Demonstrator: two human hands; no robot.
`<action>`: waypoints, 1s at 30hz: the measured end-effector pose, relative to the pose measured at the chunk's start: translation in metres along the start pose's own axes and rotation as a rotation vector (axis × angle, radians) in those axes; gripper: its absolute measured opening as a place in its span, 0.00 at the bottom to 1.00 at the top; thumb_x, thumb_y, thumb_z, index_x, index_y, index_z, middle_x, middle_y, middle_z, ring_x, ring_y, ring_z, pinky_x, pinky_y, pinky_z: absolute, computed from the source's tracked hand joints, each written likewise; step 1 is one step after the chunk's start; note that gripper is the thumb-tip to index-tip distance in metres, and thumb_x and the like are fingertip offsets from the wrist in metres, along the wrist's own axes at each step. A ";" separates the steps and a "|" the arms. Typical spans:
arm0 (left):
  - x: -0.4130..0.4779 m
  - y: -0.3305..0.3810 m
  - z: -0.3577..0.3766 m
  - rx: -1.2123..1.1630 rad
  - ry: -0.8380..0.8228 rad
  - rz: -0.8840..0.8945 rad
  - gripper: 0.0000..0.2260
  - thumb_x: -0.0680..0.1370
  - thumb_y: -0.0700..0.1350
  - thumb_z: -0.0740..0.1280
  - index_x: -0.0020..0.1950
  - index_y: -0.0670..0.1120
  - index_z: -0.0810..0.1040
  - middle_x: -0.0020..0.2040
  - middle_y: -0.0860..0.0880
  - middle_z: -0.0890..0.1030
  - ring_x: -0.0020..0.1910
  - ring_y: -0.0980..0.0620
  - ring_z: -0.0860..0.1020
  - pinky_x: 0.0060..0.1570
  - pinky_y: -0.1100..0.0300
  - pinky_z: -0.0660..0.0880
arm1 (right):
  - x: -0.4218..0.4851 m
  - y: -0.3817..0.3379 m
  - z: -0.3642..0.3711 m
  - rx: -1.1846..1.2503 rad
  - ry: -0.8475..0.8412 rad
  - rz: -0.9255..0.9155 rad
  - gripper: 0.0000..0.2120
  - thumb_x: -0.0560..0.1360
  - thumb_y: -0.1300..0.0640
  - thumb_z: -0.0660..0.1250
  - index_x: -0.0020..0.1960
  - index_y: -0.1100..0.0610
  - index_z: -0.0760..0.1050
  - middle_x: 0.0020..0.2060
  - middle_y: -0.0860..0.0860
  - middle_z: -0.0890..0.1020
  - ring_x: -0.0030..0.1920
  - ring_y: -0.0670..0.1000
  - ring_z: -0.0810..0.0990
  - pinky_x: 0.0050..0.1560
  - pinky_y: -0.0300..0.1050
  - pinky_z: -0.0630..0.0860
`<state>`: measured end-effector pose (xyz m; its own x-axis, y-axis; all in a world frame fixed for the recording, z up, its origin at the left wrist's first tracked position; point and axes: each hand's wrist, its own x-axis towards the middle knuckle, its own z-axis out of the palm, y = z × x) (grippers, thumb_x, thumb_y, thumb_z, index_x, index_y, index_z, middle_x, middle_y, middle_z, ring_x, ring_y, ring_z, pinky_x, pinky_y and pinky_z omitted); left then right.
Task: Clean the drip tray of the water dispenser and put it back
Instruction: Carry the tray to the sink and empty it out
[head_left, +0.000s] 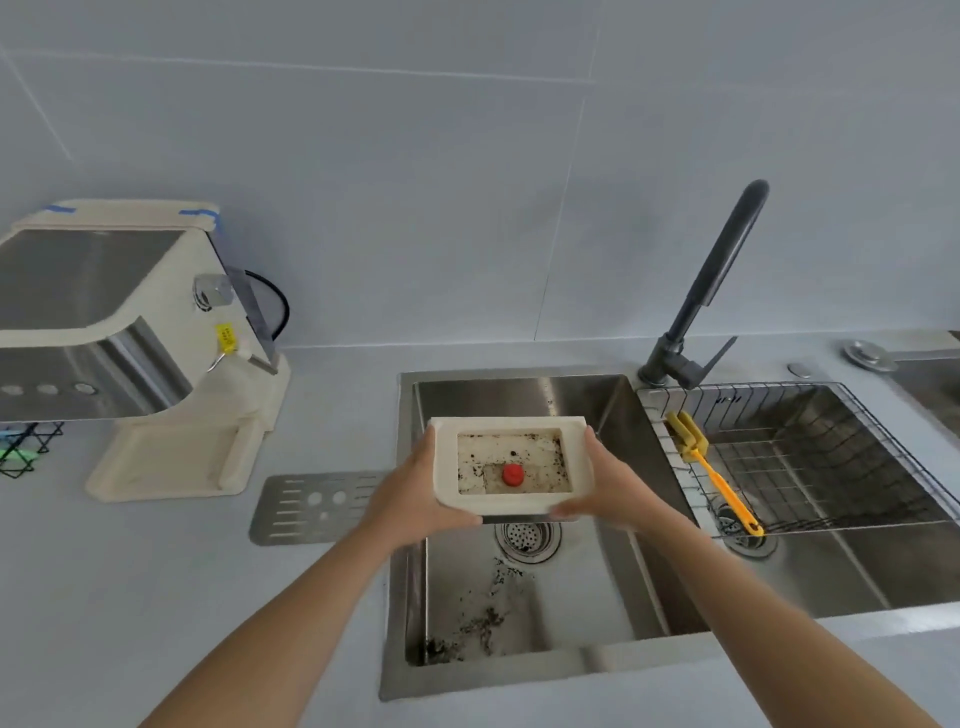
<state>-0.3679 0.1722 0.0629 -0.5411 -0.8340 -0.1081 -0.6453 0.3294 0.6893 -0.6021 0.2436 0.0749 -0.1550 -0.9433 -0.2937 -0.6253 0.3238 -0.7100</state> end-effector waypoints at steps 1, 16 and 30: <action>0.002 0.006 0.005 0.001 0.005 -0.015 0.47 0.58 0.57 0.76 0.70 0.57 0.53 0.55 0.57 0.75 0.49 0.53 0.77 0.42 0.56 0.80 | 0.001 0.005 -0.006 0.009 -0.006 -0.004 0.46 0.59 0.56 0.79 0.68 0.51 0.56 0.58 0.48 0.74 0.58 0.51 0.75 0.56 0.47 0.76; 0.005 0.031 0.022 0.016 0.021 -0.126 0.53 0.54 0.64 0.71 0.74 0.57 0.49 0.60 0.55 0.75 0.53 0.51 0.77 0.47 0.51 0.80 | 0.005 0.037 -0.026 0.082 -0.107 -0.010 0.44 0.58 0.52 0.79 0.68 0.50 0.59 0.57 0.47 0.77 0.57 0.51 0.77 0.56 0.55 0.78; 0.011 0.030 0.015 0.052 0.015 -0.059 0.51 0.55 0.68 0.68 0.74 0.57 0.52 0.62 0.58 0.74 0.55 0.53 0.76 0.49 0.55 0.79 | -0.005 0.033 -0.024 0.277 -0.151 0.015 0.31 0.64 0.61 0.76 0.61 0.49 0.66 0.48 0.39 0.77 0.48 0.38 0.76 0.37 0.30 0.74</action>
<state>-0.4011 0.1799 0.0712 -0.4935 -0.8589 -0.1368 -0.7034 0.3017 0.6436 -0.6400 0.2574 0.0679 -0.0349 -0.9233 -0.3825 -0.3885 0.3651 -0.8460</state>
